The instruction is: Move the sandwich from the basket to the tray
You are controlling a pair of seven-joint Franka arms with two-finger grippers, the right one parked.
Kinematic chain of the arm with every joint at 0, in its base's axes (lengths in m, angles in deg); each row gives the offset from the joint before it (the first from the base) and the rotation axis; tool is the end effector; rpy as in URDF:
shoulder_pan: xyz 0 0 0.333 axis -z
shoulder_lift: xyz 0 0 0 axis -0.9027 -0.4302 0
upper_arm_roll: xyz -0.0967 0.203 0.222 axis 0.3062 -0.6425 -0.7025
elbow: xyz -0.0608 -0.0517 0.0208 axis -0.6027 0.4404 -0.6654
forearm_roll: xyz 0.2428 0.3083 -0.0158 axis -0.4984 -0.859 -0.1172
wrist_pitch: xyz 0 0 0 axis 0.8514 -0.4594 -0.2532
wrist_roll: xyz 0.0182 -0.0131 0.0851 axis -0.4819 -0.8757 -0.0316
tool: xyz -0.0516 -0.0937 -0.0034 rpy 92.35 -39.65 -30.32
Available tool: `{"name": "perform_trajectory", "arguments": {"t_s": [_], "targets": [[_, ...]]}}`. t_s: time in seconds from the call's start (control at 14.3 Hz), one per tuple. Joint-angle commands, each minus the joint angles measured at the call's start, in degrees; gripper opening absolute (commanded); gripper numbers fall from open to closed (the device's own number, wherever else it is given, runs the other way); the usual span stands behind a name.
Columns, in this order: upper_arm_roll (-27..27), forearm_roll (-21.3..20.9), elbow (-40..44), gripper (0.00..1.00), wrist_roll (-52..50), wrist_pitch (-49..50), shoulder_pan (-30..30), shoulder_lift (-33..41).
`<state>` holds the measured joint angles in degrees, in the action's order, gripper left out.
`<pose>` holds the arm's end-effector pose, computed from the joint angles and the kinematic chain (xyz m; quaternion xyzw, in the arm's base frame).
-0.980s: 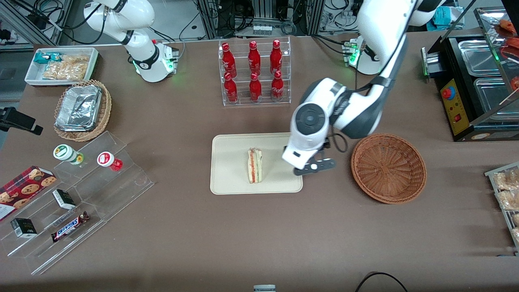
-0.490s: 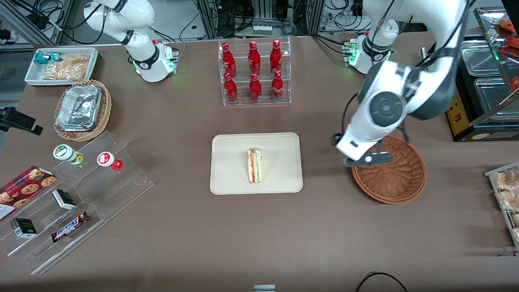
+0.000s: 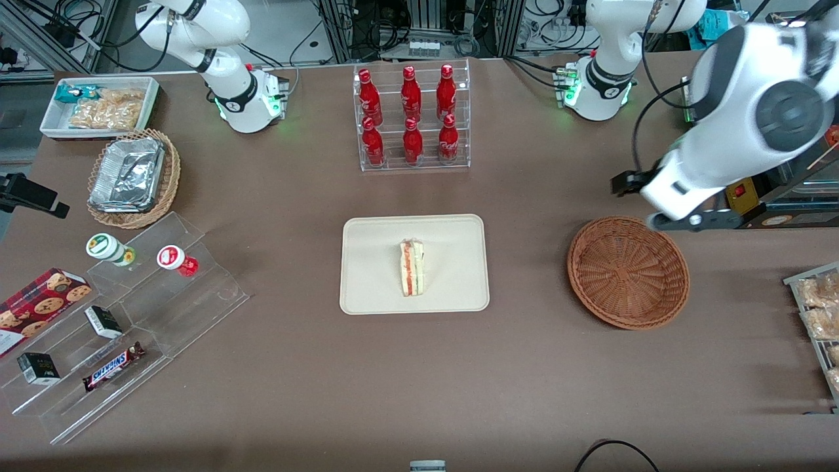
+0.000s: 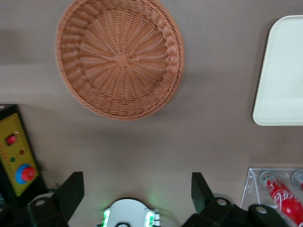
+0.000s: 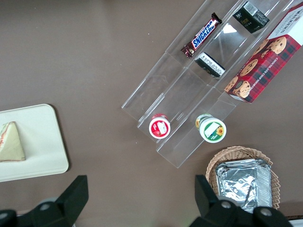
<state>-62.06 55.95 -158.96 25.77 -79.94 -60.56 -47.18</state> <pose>0.5333 -0.1022 0.5383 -0.9919 0.0113 0.1231 0.0287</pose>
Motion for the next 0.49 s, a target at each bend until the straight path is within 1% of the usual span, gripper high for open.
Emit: {"name": "perform_trajectory", "arguments": {"t_s": [0.0, 0.14, 0.35, 0.42], "targets": [[2.06, 0.81, 2.66, 1.0, 4.52, 2.15, -5.08, 2.15], [2.41, 0.11, 3.44, 1.0, 5.75, 2.06, -7.72, 3.47], [1.28, -0.16, 6.6, 1.0, 6.46, 2.06, -8.17, 3.65], [-0.29, -0.07, 7.22, 1.0, 6.46, 1.71, -8.09, 3.48]]}}
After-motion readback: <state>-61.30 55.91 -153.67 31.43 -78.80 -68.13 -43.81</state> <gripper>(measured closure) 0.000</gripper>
